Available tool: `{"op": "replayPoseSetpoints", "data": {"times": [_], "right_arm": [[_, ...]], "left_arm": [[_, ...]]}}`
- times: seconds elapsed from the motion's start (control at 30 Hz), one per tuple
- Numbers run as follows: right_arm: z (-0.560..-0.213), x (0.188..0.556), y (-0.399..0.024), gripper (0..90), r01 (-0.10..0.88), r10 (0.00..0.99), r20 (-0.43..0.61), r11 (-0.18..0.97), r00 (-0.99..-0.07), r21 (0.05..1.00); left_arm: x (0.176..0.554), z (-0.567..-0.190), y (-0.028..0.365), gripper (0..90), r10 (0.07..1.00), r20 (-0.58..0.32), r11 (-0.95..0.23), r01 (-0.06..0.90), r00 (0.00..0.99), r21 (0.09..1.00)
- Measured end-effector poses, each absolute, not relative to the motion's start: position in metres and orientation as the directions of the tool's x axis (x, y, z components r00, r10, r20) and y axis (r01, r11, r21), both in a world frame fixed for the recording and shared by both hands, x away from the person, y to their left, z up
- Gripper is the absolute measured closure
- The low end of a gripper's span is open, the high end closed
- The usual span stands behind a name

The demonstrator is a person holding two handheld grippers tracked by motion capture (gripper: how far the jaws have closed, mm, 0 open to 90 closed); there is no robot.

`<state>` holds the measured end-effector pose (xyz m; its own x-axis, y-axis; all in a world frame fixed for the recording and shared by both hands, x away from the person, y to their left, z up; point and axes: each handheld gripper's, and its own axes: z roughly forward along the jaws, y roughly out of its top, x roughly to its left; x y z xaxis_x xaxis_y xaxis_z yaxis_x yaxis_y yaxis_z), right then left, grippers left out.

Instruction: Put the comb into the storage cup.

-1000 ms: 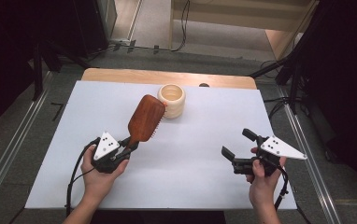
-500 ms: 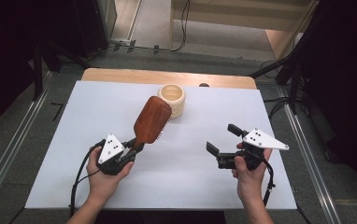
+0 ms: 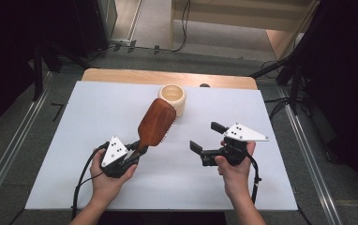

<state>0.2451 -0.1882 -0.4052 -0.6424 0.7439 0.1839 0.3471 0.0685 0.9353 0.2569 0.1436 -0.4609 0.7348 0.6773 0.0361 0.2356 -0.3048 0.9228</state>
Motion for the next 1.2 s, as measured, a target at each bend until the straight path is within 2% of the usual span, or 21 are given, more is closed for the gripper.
{"op": "replayPoseSetpoints", "data": {"times": [0.67,1.2], "right_arm": [[-0.405,0.261,-0.153,0.0,0.407,0.681,0.271,0.045,-0.681,0.912],[-0.41,0.268,-0.127,0.0,0.456,0.655,0.332,0.021,-0.678,0.89]], "left_arm": [[0.249,-0.463,0.13,72.8,0.652,0.037,-0.307,0.219,0.757,0.926],[0.244,-0.462,0.124,72.8,0.64,0.049,-0.31,0.199,0.767,0.93]]}}
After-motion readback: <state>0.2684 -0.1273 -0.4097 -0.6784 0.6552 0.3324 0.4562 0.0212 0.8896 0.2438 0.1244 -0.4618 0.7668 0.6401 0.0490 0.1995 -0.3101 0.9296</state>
